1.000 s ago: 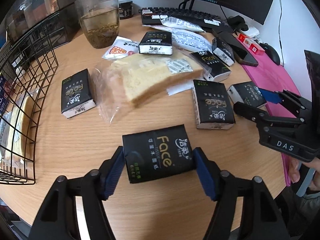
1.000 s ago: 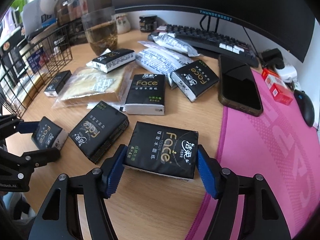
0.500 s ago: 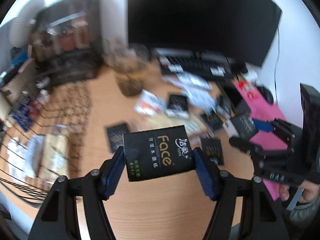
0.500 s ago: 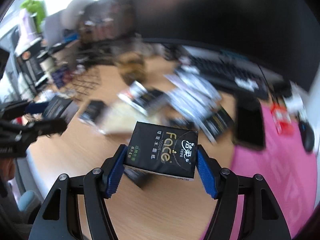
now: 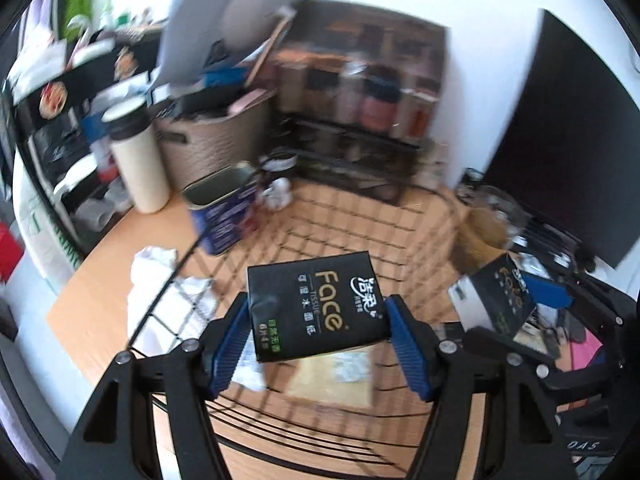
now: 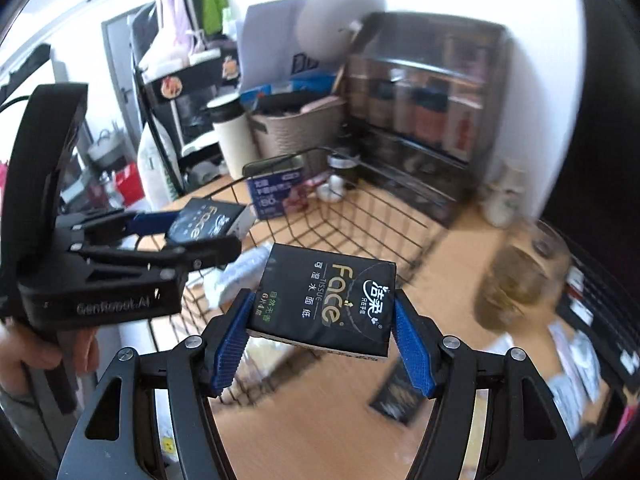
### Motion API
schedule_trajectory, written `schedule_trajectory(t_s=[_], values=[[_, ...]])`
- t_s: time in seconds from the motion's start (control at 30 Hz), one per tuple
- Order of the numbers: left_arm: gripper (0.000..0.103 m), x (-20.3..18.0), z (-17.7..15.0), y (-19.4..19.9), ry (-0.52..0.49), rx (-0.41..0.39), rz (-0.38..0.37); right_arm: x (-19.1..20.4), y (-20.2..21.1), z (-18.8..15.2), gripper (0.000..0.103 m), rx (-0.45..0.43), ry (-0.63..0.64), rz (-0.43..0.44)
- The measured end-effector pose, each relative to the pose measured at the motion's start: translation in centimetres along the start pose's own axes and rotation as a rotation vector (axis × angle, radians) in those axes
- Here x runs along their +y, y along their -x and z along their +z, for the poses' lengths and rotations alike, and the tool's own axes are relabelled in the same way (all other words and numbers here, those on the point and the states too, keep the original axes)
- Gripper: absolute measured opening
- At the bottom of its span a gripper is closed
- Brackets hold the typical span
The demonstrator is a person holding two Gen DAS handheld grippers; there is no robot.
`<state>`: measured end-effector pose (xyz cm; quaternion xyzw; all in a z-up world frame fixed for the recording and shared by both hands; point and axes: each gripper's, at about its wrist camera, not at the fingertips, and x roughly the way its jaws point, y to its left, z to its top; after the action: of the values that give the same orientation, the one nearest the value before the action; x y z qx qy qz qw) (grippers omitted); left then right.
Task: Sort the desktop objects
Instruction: 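Carry the tissue pack to the wire basket and open the right tool, then grasp a black Face tissue pack with the left tool while the right tool grasps another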
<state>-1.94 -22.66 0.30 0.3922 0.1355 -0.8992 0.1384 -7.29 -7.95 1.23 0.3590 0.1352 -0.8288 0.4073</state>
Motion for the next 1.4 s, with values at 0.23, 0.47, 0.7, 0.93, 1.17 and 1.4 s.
schedule_trajectory(t_s=[0.23, 0.47, 0.7, 0.93, 1.17, 1.4], values=[[0.073, 2.3, -0.2, -1.9, 0.074, 0.046, -0.011, 1.3, -3.7, 0.5, 0.087, 0.039, 0.026, -0.059], [0.073, -0.1, -1.0, -0.6, 0.024, 0.039, -0.039, -1.0, -1.4, -0.4, 0.087, 0.001, -0.018, -0.046], [0.073, -8.3, -2.8, 2.3, -0.143, 0.017, -0.162, -7.5, 5.1, -4.9, 0.087, -0.015, -0.125, -0.127], [0.073, -17.9, -6.4, 0.8, -0.327, 0.093, -0.228, -13.4, 10.3, -12.7, 0.087, 0.021, -0.248, -0.239], [0.073, -20.7, -8.3, -4.3, -0.327, 0.175, -0.157, -15.0, 10.9, -18.9, 0.087, 0.063, -0.316, -0.254], [0.073, -20.4, -8.7, -7.8, -0.314, 0.222, -0.113, -14.3, 8.5, -21.4, 0.087, 0.099, -0.329, -0.247]])
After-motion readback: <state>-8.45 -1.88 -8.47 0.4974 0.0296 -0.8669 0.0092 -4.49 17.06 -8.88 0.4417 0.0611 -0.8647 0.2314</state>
